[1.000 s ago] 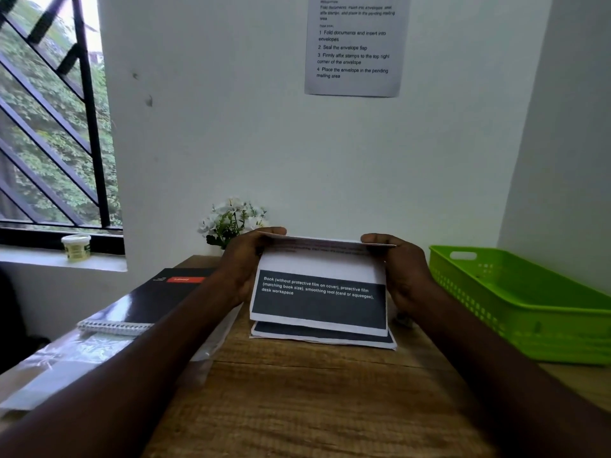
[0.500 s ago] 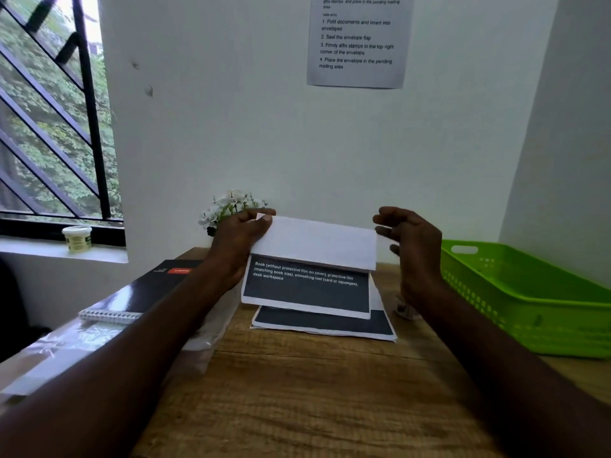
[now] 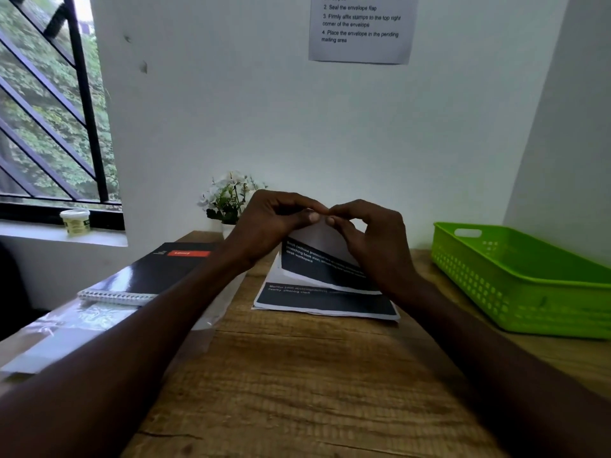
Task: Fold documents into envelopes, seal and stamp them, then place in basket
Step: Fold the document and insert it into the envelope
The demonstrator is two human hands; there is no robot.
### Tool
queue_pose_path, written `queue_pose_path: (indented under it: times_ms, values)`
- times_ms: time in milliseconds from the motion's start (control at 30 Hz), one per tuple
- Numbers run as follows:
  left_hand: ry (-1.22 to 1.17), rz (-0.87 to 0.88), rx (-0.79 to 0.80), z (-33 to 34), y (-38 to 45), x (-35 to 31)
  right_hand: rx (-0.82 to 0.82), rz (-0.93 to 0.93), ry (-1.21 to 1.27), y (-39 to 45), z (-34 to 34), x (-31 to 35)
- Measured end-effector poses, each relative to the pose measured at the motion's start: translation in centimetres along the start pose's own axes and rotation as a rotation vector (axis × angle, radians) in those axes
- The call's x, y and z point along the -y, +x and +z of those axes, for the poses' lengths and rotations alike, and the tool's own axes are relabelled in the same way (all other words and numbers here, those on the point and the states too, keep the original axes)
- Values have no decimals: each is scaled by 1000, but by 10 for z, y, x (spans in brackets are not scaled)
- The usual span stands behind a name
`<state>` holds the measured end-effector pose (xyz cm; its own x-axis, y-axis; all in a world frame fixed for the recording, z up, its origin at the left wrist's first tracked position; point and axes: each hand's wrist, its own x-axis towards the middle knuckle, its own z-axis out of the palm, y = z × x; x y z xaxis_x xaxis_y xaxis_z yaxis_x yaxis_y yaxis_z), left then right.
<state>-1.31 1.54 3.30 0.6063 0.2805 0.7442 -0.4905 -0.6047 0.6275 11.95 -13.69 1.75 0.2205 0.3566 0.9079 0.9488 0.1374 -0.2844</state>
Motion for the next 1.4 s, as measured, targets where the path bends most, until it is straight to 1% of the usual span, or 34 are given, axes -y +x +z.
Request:
queue_pose_path:
  times_ms: [100, 233, 333, 533, 667, 767, 867, 900, 967, 1033, 1100, 1167, 1267, 1333, 1400]
  values:
    - [7, 8, -43, 7, -2, 0, -12, -3, 13, 1, -1, 3]
    - [-39, -13, -77, 8, -1, 2, -15, -48, -81, 3, 1, 3]
    - [-68, -59, -131, 4, 2, 3, -37, -21, -155, 4, -1, -2]
    - [-200, -158, -283, -14, 6, 5, -104, 109, -299, 5, -13, -23]
    - [-311, -247, -342, -22, 7, 6, -116, 274, -361, 3, -20, -31]
    - [-311, -287, -362, -22, 7, 11, -138, 389, -418, 2, -22, -31]
    - [-286, -276, -419, -24, 5, 11, -189, 420, -454, 3, -22, -29]
    - [-213, -240, -437, -24, 5, 11, -206, 401, -459, 3, -22, -30]
    - [-21, -128, -424, -21, 4, 7, -189, 278, -432, 4, -19, -28]
    - [112, -22, -348, -12, 3, 2, -85, 91, -389, 4, -13, -22]
    - [212, 60, -235, 2, 2, -2, 7, -64, -330, 4, -5, -15]
    - [221, 106, -159, 12, 1, -5, 37, -160, -285, 4, 1, -11]
    - [130, 109, -137, 14, -1, -5, 4, -188, -220, 5, 2, -12]
    - [78, 71, -175, 11, 1, -4, -23, -155, -175, 6, -3, -15]
    - [24, 21, -240, 6, 4, -5, -46, -81, -160, 7, -6, -16]
